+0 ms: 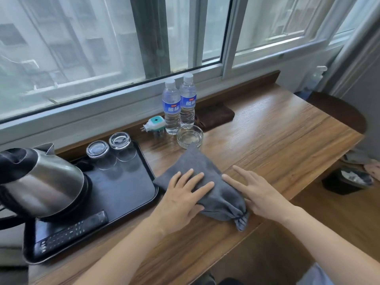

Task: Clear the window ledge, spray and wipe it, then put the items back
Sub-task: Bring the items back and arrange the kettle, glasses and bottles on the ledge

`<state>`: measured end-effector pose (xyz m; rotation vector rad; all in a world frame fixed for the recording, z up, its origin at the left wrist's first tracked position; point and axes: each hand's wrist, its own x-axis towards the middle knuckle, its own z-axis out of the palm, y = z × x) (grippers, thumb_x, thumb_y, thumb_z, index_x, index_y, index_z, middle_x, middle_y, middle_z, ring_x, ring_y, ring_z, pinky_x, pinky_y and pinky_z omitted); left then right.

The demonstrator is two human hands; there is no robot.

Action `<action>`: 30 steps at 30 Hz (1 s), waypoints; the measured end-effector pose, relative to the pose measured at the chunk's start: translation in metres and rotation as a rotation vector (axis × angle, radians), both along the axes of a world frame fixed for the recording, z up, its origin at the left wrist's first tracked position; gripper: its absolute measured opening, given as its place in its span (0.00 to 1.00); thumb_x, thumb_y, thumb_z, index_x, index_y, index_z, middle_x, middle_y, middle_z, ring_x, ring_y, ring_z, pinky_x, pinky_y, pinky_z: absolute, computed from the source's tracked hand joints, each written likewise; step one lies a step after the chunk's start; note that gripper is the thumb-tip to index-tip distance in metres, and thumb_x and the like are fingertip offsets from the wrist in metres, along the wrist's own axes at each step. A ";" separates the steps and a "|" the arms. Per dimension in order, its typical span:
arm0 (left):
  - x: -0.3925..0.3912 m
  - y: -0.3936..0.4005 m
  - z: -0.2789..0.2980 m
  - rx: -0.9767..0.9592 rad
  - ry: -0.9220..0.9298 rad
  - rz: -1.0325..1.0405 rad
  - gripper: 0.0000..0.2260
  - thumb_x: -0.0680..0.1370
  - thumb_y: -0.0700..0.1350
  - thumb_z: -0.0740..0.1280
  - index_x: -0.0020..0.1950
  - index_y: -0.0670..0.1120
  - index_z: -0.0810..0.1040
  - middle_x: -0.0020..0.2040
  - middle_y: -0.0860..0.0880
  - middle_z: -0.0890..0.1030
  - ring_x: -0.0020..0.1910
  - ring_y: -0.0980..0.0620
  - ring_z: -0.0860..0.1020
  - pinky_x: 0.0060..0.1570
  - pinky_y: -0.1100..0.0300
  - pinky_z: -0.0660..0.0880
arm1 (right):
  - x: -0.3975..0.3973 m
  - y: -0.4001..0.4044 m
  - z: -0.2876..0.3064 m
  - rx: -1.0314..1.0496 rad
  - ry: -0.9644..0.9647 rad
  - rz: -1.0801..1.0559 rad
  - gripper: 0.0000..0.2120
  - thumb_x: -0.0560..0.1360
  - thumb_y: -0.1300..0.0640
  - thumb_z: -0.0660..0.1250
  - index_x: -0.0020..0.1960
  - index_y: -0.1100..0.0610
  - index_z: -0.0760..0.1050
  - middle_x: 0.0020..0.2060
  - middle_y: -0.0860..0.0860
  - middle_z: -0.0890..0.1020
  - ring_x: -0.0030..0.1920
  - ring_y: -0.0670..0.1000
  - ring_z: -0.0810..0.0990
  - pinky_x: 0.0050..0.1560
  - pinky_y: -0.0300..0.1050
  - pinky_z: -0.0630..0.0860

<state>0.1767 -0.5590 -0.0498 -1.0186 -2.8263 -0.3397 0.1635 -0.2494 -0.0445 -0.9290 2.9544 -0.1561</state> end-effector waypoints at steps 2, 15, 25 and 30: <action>0.001 -0.002 -0.001 0.016 -0.039 -0.006 0.31 0.83 0.55 0.64 0.83 0.58 0.56 0.83 0.49 0.59 0.83 0.42 0.53 0.81 0.44 0.46 | -0.005 -0.002 0.000 -0.030 0.002 0.078 0.54 0.70 0.64 0.75 0.84 0.41 0.47 0.83 0.57 0.53 0.76 0.61 0.65 0.72 0.56 0.71; 0.011 -0.033 -0.002 0.394 -0.293 0.143 0.28 0.85 0.43 0.60 0.83 0.59 0.58 0.83 0.61 0.57 0.83 0.55 0.49 0.80 0.40 0.56 | -0.030 -0.070 0.018 -0.694 -0.046 0.172 0.18 0.72 0.61 0.64 0.58 0.53 0.86 0.72 0.50 0.77 0.77 0.56 0.68 0.70 0.63 0.72; 0.038 -0.041 0.012 0.893 -0.314 0.376 0.48 0.66 0.70 0.77 0.81 0.64 0.59 0.73 0.56 0.75 0.72 0.52 0.74 0.67 0.44 0.75 | -0.047 -0.132 0.057 -1.005 -0.198 0.000 0.13 0.65 0.54 0.68 0.45 0.56 0.88 0.52 0.45 0.87 0.55 0.45 0.84 0.56 0.43 0.81; 0.027 -0.034 0.020 0.982 -0.027 0.463 0.42 0.68 0.50 0.83 0.76 0.62 0.66 0.67 0.60 0.79 0.63 0.58 0.80 0.60 0.58 0.79 | -0.050 -0.151 0.065 -0.943 -0.164 0.016 0.12 0.65 0.51 0.67 0.41 0.54 0.87 0.46 0.41 0.87 0.51 0.42 0.84 0.50 0.36 0.78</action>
